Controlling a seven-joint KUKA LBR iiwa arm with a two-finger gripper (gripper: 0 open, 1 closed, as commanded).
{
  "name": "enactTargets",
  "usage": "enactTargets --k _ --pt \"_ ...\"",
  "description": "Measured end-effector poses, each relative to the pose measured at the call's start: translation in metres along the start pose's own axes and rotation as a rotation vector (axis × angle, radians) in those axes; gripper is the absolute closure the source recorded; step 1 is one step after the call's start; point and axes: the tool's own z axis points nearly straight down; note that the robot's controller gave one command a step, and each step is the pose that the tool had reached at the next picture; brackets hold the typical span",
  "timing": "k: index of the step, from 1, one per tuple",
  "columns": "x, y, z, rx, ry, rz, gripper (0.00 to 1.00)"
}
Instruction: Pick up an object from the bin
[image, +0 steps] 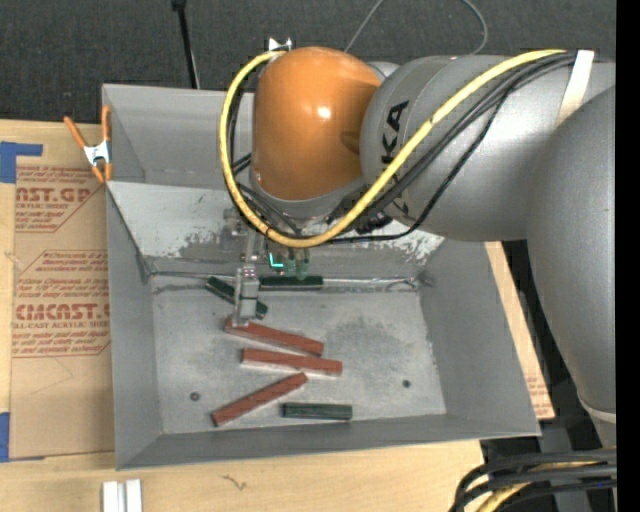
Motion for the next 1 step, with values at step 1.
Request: enactTargets --k 1 --pt "0.0175 -0.0265 0.1183 0.002 0.001 -0.011 0.00"
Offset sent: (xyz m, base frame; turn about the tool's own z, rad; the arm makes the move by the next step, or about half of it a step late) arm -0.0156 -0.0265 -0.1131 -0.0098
